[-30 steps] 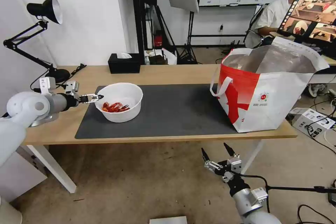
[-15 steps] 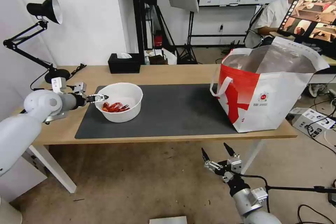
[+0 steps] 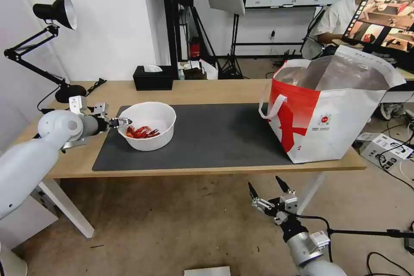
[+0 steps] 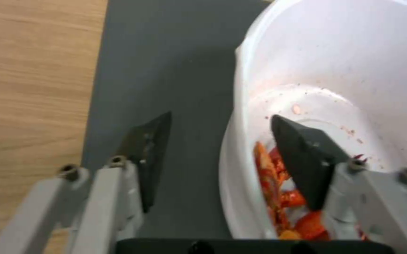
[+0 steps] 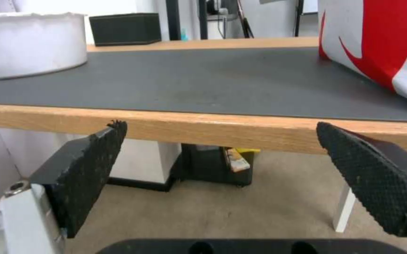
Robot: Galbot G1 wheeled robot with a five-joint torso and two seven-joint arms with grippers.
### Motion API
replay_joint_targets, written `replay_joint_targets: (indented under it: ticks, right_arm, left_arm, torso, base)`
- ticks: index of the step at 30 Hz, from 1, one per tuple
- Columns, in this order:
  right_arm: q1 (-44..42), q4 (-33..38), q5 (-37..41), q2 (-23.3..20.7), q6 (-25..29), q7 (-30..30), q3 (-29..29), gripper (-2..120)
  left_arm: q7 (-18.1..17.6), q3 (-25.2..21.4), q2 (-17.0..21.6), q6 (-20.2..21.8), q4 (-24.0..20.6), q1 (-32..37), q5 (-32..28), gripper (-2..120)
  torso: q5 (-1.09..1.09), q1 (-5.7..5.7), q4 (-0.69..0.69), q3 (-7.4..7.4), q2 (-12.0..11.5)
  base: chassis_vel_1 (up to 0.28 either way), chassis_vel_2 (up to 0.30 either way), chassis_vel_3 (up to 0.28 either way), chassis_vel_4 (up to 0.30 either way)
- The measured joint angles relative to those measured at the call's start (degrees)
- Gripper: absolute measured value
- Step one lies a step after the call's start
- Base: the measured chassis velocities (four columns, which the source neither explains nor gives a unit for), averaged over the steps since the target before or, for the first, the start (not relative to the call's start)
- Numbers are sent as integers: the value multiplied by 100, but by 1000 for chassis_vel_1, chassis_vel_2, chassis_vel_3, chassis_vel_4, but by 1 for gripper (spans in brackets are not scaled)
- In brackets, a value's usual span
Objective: Pick up the trash from the table and place it into the takeout bag.
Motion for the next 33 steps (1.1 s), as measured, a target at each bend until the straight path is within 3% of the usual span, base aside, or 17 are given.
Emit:
replay_joint_targets:
  ticks: [13,22,29,33]
  right_arm:
    - [0,0,0,0,0,0,0,100]
    - [0,0,0,0,0,0,0,100]
    - [0,0,0,0,0,0,0,100]
    - [0,0,0,0,0,0,0,100]
  left_arm:
    - [-213,-73,-107,-130,-136,54,-236,3]
    - [-279,-204,-96,-278,-271,90,-348,0]
    - [-178,-191,-125,-586,-727,-205,-330,0]
    - [-184,107,-251,-880,-1051,-609,-372,0]
  torso:
    - [-1,0,0,0,0]
    - [-1,0,0,0,0]
    - [-1,0,2,0,0]
    - [0,0,0,0,0]
  base:
    - [0,0,0,0]
    - [0,0,0,0]
    - [0,0,0,0]
    - [0,0,0,0]
